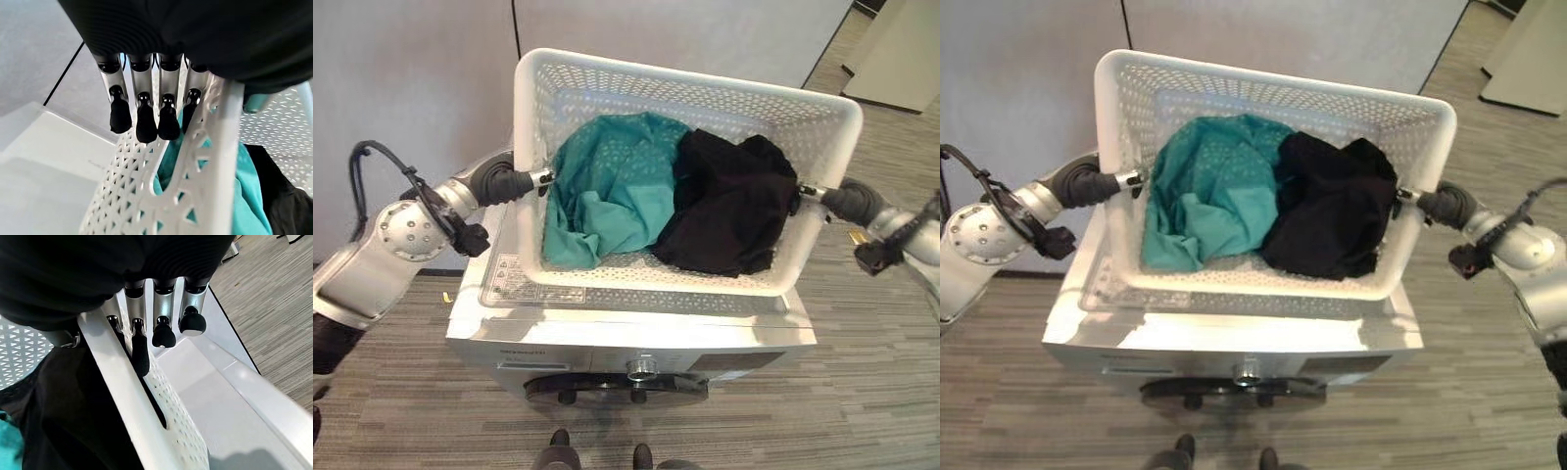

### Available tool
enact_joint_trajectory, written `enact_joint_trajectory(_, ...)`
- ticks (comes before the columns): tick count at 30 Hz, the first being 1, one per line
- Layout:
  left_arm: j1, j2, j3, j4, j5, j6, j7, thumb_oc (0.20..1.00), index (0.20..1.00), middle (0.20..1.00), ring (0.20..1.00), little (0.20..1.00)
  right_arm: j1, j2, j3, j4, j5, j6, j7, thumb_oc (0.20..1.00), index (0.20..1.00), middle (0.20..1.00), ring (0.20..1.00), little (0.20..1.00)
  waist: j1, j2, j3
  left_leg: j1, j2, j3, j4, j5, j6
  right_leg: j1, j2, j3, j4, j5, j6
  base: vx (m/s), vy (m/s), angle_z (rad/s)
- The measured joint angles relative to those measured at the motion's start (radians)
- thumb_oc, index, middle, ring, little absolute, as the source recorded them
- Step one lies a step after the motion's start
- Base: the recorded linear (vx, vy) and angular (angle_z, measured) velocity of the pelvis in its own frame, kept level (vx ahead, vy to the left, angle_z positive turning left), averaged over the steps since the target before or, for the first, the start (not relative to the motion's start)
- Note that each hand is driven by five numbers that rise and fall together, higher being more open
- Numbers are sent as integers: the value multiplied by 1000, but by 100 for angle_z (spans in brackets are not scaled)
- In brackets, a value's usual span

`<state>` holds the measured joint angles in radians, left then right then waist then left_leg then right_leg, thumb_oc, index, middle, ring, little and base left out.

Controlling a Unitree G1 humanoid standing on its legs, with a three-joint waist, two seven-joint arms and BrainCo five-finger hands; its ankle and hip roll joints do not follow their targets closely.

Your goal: Grab the laundry basket,head to the washer,open it,put in the laundry and shut it.

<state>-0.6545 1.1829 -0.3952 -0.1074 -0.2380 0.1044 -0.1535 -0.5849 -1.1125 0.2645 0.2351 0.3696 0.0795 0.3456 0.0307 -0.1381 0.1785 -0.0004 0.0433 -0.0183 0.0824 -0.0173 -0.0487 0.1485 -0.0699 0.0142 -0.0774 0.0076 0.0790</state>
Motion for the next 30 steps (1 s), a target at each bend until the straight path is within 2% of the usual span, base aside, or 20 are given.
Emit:
enact_joint_trajectory(1, -23, -44, -4, 47, 0, -2, 5, 1000, 1000, 1000, 1000, 1000, -52, 24, 30, 61, 1, 1, -3, 1000, 1000, 1000, 1000, 1000, 4, 1, -1, 1, 0, -2, 1, 0, 0, 5, 1, -3, -2, 1, -1, 10, -5, 6)
enact_joint_trajectory(3, -156, -232, -21, 249, 4, -6, 60, 1000, 1000, 1000, 1000, 1000, -254, 132, 134, 335, 0, 31, -70, 1000, 1000, 1000, 1000, 1000, 15, 2, -4, -1, -1, -5, 5, 3, -3, 9, 2, -4, -8, 7, -1, -30, -8, 6)
enact_joint_trajectory(4, -208, -261, -35, 326, 13, -2, 91, 1000, 1000, 1000, 1000, 1000, -300, 158, 150, 393, -1, 53, -107, 1000, 1000, 1000, 1000, 1000, 21, 2, -4, -4, -1, -6, 5, 6, -5, 5, 2, -4, -8, 10, -2, -27, -3, 5)
enact_joint_trajectory(6, -406, -360, -122, 612, 20, 16, 178, 1000, 1000, 1000, 1000, 1000, -486, 244, 253, 585, 25, 86, -186, 1000, 1000, 1000, 1000, 1000, 20, 12, -9, -7, -5, -18, 5, 7, -6, 7, 0, -12, -8, 10, -1, 8, -13, 5)
enact_joint_trajectory(10, -458, -331, -130, 608, 16, -5, 218, 1000, 1000, 1000, 1000, 1000, -603, 232, 329, 687, 43, 81, -226, 1000, 1000, 1000, 1000, 1000, 24, 25, -15, -8, -3, -24, -1, 8, -7, 5, 1, -24, -8, 10, -1, -2, -10, 8)
enact_joint_trajectory(12, -457, -312, -128, 608, 11, -5, 236, 1000, 1000, 1000, 1000, 1000, -605, 222, 328, 683, 52, 79, -239, 1000, 1000, 1000, 1000, 1000, 30, 35, -20, -7, -2, -25, -8, 8, -7, 4, 2, -27, -8, 10, -1, 0, 0, 0)
enact_joint_trajectory(16, -423, -285, -114, 580, 9, -8, 253, 1000, 1000, 1000, 1000, 1000, -584, 211, 288, 672, 95, 80, -259, 1000, 1000, 1000, 1000, 1000, 38, 46, -26, -3, -1, -25, -21, 11, -8, 0, 2, -28, -8, 10, -1, 0, 0, 0)
enact_joint_trajectory(18, -362, -266, -57, 529, 10, -15, 258, 1000, 1000, 1000, 1000, 1000, -547, 199, 233, 632, 118, 69, -263, 1000, 1000, 1000, 1000, 1000, 34, 46, -26, -1, -1, -24, -26, 12, -8, 1, 2, -28, -8, 10, -1, 0, 0, 0)
enact_joint_trajectory(20, -266, -235, 15, 464, 11, -23, 260, 1000, 1000, 1000, 1000, 1000, -471, 152, 153, 571, 141, 65, -282, 1000, 1000, 1000, 1000, 1000, 35, 46, -26, 1, -2, -25, -35, 18, -7, -1, 1, -29, -8, 10, -1, 0, 0, 0)
enact_joint_trajectory(21, -80, -211, 185, 326, 13, -42, 261, 1000, 1000, 1000, 1000, 1000, -318, 116, -18, 449, 163, 36, -285, 1000, 1000, 1000, 1000, 1000, 34, 47, -27, 1, -2, -23, -47, 20, -6, -8, 1, -29, -8, 10, -1, 33, -21, 0)
enact_joint_trajectory(23, 155, -203, 384, 201, 22, -63, 262, 1000, 1000, 1000, 1000, 1000, -99, 82, -224, 318, 168, 0, -299, 1000, 1000, 1000, 1000, 1000, 32, 47, -27, 3, -2, -23, -55, 22, -5, -10, 1, -31, -8, 10, -2, 16, -7, 0)
enact_joint_trajectory(24, 249, -204, 448, 227, 22, -54, 268, 1000, 1000, 1000, 1000, 1000, -13, 62, -270, 361, 167, 0, -317, 1000, 1000, 1000, 1000, 1000, 39, 47, -27, 16, -2, -23, -62, 22, -5, -1, 1, -32, -9, 10, -2, 0, 0, 0)
enact_joint_trajectory(25, 331, -209, 521, 202, 25, -36, 260, 1000, 1000, 1000, 1000, 1000, 80, 71, -359, 296, 147, 27, -329, 1000, 1000, 1000, 1000, 1000, 38, 49, -26, 18, -2, -24, -65, 24, -6, 0, 1, -32, -10, 10, -2, 21, -26, -6)
enact_joint_trajectory(26, 437, -237, 638, 141, 32, -40, 256, 1000, 1000, 1000, 1000, 1000, 176, 97, -460, 220, 144, 16, -324, 1000, 1000, 1000, 1000, 1000, 34, 50, -26, 25, -2, -19, -73, 24, -6, 0, 1, -30, -10, 7, -4, 12, -24, -9)
enact_joint_trajectory(27, 594, -300, 781, 97, 59, -57, 266, 1000, 1000, 1000, 1000, 1000, 381, 117, -602, 109, 109, -13, -325, 1000, 1000, 1000, 1000, 1000, 29, 53, -25, 37, -3, -5, -82, 24, -6, 7, 3, -27, -10, 4, -1, 8, -32, -12)
enact_joint_trajectory(28, 701, -326, 857, 73, 80, -58, 265, 1000, 1000, 1000, 1000, 1000, 516, 141, -697, 42, 73, -18, -322, 1000, 1000, 1000, 1000, 1000, 31, 57, -26, 39, -2, -3, -88, 25, -6, 6, 1, -26, -10, 3, 0, -33, -37, -13)
enact_joint_trajectory(30, 787, -366, 921, 109, 105, -42, 270, 1000, 1000, 1000, 1000, 1000, 630, 171, -747, 53, 24, -8, -327, 1000, 1000, 1000, 1000, 1000, 28, 59, -25, 50, 0, 3, -90, 24, -6, 7, 3, -22, -10, -1, 1, -3, -35, -14)
